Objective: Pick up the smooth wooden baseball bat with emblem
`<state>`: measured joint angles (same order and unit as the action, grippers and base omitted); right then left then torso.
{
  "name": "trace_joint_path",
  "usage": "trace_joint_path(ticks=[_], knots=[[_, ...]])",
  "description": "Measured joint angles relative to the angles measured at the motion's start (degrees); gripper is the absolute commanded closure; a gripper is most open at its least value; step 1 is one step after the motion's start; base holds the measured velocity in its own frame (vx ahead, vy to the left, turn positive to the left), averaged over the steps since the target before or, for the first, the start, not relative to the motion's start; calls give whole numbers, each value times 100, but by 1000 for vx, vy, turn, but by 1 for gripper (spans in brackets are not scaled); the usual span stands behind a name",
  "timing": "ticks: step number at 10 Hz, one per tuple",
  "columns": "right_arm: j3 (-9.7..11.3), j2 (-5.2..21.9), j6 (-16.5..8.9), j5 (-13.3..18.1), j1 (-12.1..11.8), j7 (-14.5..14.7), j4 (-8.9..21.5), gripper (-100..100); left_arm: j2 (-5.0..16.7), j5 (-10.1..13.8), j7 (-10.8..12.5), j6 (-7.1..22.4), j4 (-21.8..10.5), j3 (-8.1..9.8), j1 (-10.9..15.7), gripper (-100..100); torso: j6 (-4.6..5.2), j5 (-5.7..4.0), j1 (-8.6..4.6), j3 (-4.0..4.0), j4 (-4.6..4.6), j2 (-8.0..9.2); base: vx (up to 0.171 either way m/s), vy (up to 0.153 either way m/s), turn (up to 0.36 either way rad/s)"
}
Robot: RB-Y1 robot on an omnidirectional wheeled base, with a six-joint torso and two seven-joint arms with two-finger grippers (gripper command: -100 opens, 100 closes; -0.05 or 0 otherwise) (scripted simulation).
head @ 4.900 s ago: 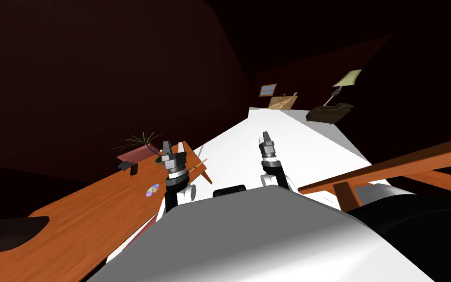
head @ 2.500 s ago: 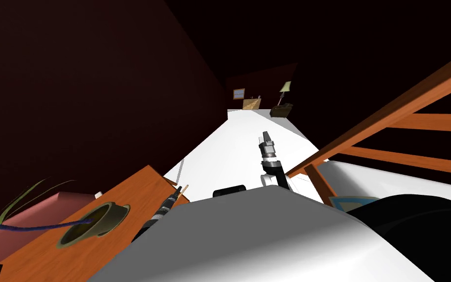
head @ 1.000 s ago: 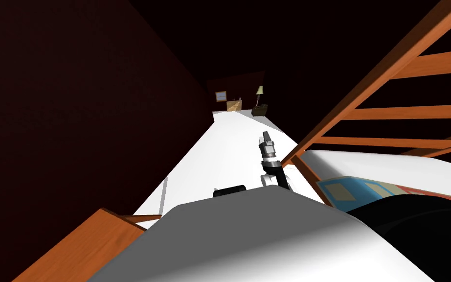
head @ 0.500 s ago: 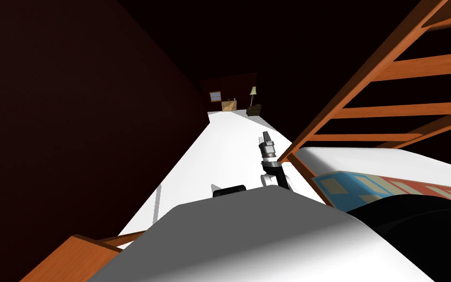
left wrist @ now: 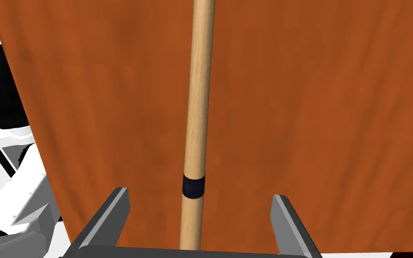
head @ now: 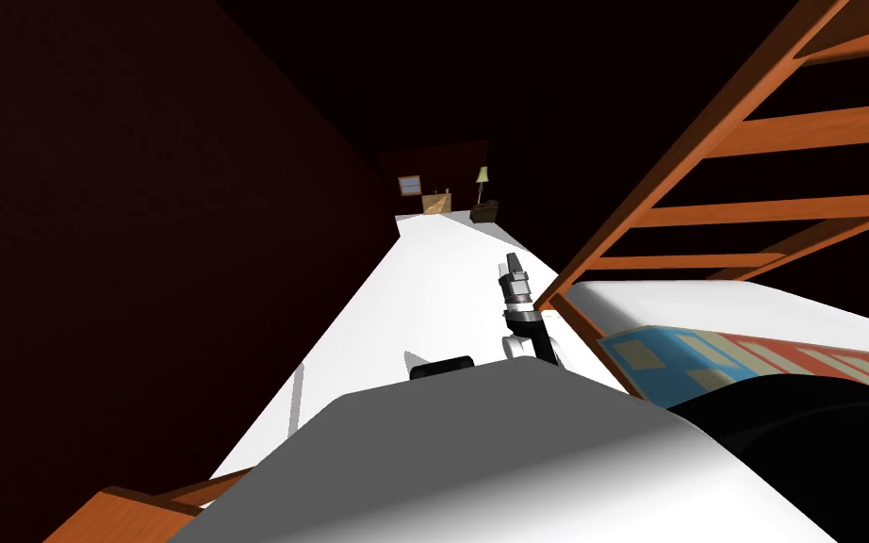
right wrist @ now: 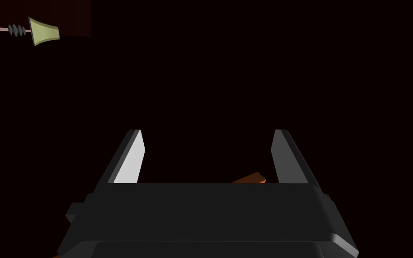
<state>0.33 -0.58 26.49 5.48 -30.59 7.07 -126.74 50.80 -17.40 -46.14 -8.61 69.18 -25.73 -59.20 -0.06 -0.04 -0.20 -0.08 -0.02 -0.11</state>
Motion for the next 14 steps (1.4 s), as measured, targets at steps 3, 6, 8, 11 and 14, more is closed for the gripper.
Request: trace_joint_path(ticks=[3, 6, 8, 11, 14], knots=[[0, 0, 0, 0, 1, 0, 0, 0, -200, -58, 25, 45, -190, -72, 192, -100, 1, 3, 11, 12, 5, 20, -35, 33, -68], [0, 0, 0, 0, 0, 0, 0, 0, -389, -110, 61, 80, -377, -162, 397, 100, -2, 9, 18, 15, 7, 24, -19, 18, -24], [0, 0, 0, 0, 0, 0, 0, 0, -391, -112, 58, 71, -373, -168, 394, 100, -1, 9, 26, 15, 8, 22, 0, 0, 0], [0, 0, 0, 0, 0, 0, 0, 0, -388, -113, 55, 73, -373, -166, 396, 0, -4, 10, 26, 15, 7, 23, 0, 0, 0], [0, 0, 0, 0, -1, 0, 0, 0, -198, -55, 37, 24, -256, -101, 249, 100, -6, 4, 9, 4, 3, 5, 41, -32, 75]])
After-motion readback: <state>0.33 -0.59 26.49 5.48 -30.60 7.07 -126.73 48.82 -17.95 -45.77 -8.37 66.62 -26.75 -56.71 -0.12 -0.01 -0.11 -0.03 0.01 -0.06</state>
